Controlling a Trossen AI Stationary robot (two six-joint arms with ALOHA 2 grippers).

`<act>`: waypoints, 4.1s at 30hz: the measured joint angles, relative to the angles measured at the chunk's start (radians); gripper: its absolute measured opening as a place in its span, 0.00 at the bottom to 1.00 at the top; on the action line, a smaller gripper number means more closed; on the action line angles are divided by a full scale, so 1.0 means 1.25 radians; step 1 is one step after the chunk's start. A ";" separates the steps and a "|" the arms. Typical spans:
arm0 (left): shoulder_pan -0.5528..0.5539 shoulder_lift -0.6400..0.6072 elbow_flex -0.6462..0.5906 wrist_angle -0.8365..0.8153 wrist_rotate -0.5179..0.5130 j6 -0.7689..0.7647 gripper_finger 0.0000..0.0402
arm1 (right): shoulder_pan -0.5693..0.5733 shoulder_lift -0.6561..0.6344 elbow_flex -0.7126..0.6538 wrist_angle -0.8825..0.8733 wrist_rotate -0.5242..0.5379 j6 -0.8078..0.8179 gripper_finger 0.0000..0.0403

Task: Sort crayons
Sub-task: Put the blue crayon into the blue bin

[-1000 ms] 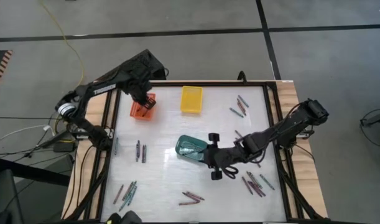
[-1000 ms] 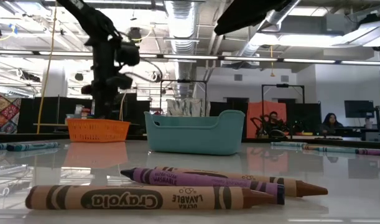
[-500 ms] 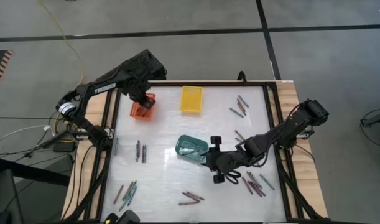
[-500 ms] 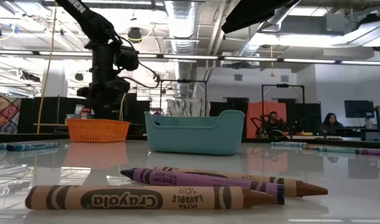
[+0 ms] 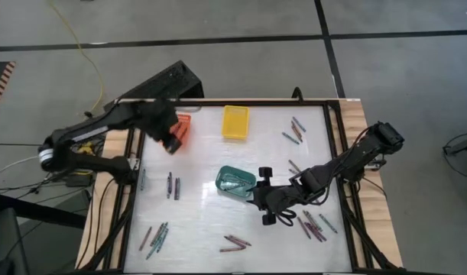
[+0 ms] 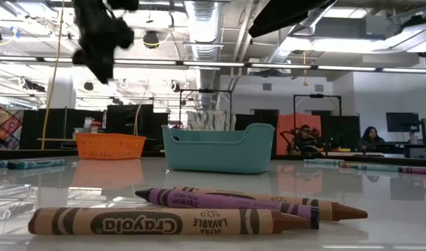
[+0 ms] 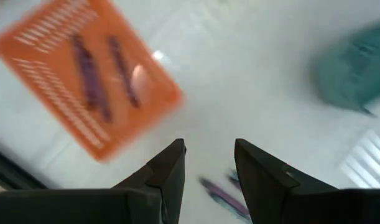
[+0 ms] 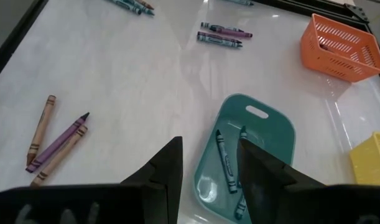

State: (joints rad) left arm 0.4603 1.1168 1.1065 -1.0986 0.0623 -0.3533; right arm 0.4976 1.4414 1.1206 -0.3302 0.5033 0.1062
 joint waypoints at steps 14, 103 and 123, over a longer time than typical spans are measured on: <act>-0.546 0.012 -0.028 -0.099 -0.345 -0.507 0.32 | 0.007 0.000 0.000 0.001 -0.005 -0.014 0.36; -0.946 0.413 -0.260 -0.005 -0.244 -1.443 0.32 | 0.022 0.000 0.000 -0.153 -0.119 -0.049 0.36; -0.952 0.396 -0.201 -0.142 -0.355 -1.429 0.32 | 0.022 0.000 0.000 -0.149 -0.131 -0.049 0.36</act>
State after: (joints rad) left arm -0.7303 1.6120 0.8555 -1.2763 -0.3815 -2.1401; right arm 0.5251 1.4418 1.1202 -0.5167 0.3393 0.0444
